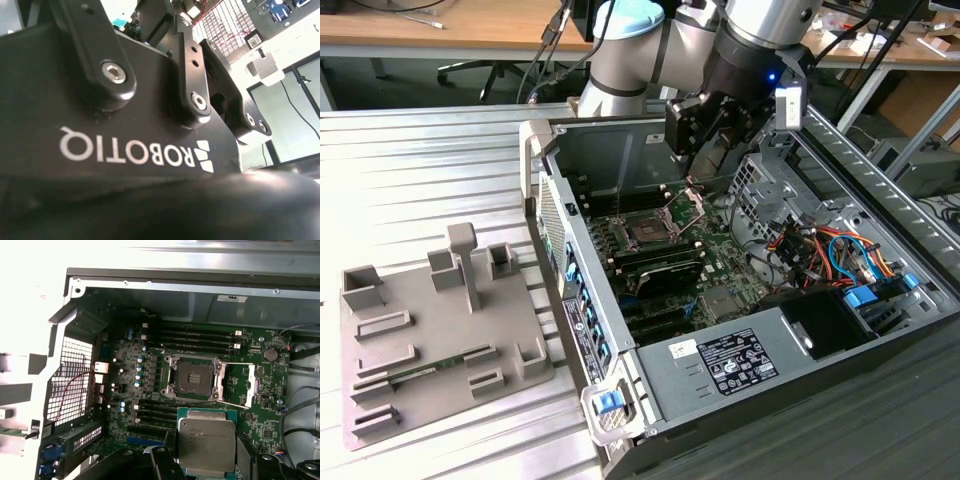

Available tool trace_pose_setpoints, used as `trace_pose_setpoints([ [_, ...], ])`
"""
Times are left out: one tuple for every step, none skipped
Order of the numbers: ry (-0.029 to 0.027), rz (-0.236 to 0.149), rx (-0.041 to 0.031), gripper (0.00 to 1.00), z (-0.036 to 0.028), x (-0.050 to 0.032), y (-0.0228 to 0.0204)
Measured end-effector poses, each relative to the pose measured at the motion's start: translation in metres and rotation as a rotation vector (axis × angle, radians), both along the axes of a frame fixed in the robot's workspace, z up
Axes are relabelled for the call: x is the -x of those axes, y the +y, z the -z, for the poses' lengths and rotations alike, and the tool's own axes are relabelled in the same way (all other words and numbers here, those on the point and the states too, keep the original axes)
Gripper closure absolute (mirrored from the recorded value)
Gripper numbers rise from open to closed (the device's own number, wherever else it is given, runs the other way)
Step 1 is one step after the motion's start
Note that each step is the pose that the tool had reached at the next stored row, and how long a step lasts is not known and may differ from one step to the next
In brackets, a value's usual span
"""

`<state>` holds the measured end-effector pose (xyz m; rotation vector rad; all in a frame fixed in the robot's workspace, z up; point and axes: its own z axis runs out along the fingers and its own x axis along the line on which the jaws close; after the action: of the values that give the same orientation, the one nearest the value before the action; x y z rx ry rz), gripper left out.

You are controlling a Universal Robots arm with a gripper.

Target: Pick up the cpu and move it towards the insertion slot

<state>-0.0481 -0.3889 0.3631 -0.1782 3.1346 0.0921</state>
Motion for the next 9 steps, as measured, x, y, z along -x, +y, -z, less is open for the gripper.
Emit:
trace_pose_setpoints([
  [0.0, 0.0, 0.0, 0.45, 0.0001, 0.0, 0.0],
  [0.0, 0.0, 0.0, 0.45, 0.0002, 0.0, 0.0],
  [0.0, 0.0, 0.0, 0.45, 0.0003, 0.0, 0.0],
  [0.0, 0.0, 0.0, 0.45, 0.0004, 0.0, 0.0001],
  [0.0, 0.0, 0.0, 0.45, 0.0006, 0.0, 0.0001],
  [0.0, 0.0, 0.0, 0.45, 0.0007, 0.0, 0.0001],
  [0.0, 0.0, 0.0, 0.45, 0.0009, 0.0, 0.0001],
  [0.0, 0.0, 0.0, 0.45, 0.0011, 0.0, 0.0001],
  [0.0, 0.0, 0.0, 0.45, 0.0013, 0.0, 0.0002],
])
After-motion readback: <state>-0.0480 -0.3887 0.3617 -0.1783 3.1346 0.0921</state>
